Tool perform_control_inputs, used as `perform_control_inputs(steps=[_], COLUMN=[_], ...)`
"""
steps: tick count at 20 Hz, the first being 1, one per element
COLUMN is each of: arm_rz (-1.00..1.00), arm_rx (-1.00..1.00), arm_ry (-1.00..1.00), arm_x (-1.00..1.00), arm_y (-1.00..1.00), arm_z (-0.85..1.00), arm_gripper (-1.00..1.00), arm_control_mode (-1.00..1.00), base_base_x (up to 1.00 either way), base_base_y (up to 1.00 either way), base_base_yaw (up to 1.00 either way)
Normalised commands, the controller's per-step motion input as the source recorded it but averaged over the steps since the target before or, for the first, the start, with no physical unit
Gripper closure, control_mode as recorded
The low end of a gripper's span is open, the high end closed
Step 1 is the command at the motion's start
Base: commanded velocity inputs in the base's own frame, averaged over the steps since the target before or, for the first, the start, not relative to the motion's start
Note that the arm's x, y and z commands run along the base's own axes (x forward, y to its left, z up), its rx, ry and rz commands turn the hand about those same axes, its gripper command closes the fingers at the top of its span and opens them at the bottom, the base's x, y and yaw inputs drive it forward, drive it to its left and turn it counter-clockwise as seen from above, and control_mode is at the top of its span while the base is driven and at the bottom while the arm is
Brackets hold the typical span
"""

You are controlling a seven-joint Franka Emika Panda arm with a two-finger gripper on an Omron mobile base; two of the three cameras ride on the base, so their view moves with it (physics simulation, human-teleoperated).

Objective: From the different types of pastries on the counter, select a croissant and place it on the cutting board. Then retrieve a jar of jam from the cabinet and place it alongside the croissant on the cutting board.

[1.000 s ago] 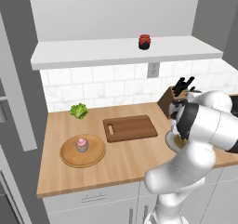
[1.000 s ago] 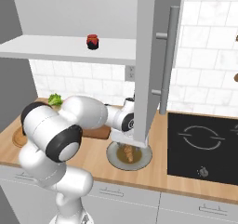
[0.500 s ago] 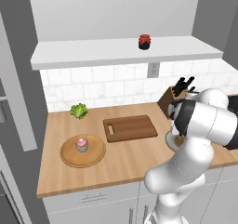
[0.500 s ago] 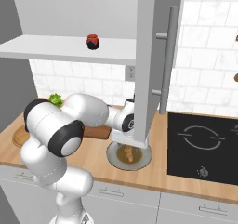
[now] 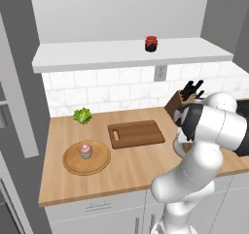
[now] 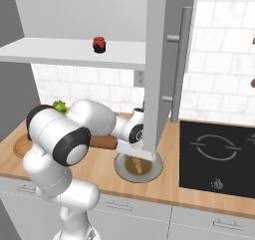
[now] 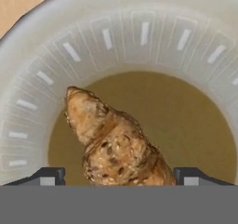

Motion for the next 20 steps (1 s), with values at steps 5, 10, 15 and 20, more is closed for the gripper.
perform_control_inputs(steps=[5,10,15,20], arm_rz=[0.00,0.00,0.00,0.00], arm_rx=[0.03,0.00,0.00,0.00], arm_ry=[0.00,-0.01,-0.04,-0.03], arm_x=[0.00,-0.04,-0.03,0.00], arm_y=[0.08,0.00,0.00,0.00], arm_z=[-0.08,0.02,0.38,0.55], arm_gripper=[1.00,1.00,1.00,1.00], arm_control_mode=[-1.00,-1.00,-1.00,-1.00], base_base_x=[0.00,0.00,0.00,0.00], base_base_y=[0.00,0.00,0.00,0.00], base_base_yaw=[0.00,0.00,0.00,0.00])
